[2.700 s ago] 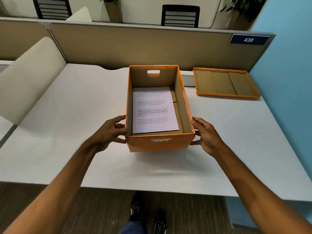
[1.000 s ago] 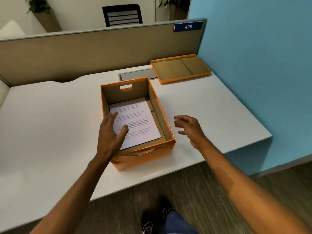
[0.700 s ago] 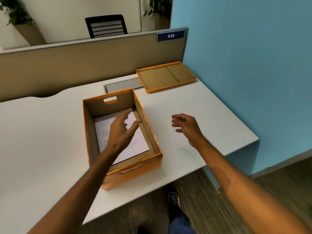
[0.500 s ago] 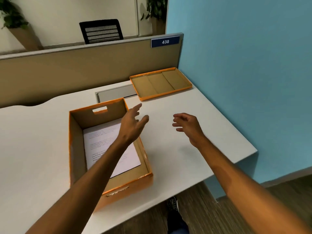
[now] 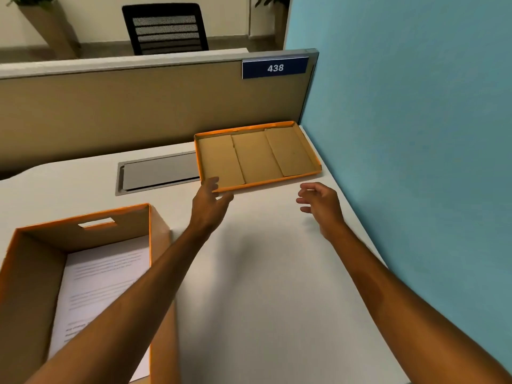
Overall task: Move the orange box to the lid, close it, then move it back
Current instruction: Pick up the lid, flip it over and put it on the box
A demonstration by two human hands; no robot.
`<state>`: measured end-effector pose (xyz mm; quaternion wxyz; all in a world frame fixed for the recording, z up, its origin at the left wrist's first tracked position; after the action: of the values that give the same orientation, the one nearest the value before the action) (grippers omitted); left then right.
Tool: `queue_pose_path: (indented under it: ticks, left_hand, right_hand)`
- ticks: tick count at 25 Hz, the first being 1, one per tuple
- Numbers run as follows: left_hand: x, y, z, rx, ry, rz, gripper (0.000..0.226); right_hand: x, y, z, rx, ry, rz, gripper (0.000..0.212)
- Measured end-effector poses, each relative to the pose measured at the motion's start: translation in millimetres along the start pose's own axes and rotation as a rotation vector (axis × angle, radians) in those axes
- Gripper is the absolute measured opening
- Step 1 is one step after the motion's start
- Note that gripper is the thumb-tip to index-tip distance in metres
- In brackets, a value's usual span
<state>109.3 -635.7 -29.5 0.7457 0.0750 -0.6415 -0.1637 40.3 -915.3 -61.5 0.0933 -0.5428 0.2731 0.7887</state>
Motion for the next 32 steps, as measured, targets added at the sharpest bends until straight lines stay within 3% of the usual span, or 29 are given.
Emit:
queue_pose_path:
  ticks: [5,10,15,19,23,27,32]
  left_hand:
    - [-39,-6,-58,0.172,0.23,0.027,0.061]
    - [-78,-2,-92,0.276,0.459,0.063,0.07]
    - [-94,-4,-105,0.324,0.518,0.138,0.039]
    - [-95,-4,-110,0.367,0.524,0.213,0.028]
    - [-94,-5,-113,0.337,0.57,0.447,0.043]
    - [-78,-4,-107,0.295,0.539,0.619,0.05]
    - [-50,6,-89,0.271,0.464,0.746,0.056]
  right_hand:
    - [13,14,-85,0.126,-0.064,0.07,0.018]
    - [27,23,-149,0.234,-0.136,0.217,0.048]
    - [38,17,-181,0.202,-0.151,0.246,0.051]
    - [47,18,-199,0.228,-0.193,0.212,0.032]
    - [47,14,-199,0.178,-0.245,0.012,0.016]
    - [39,10,-182,0.11,-0.296,-0.343,0.029]
    - [24,11,-128,0.092,-0.295,-0.604,0.025]
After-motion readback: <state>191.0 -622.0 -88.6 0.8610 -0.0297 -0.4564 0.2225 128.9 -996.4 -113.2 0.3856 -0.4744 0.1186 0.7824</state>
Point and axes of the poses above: each hand's wrist, its own z-axis away from the middle knuckle, its own y-axis out of the back of the hand, x = y × z, the point moved 7 cm from there along -z, towards the middle knuckle, and after that the axes turned 6 degrees about z, right-handed, at the moved point
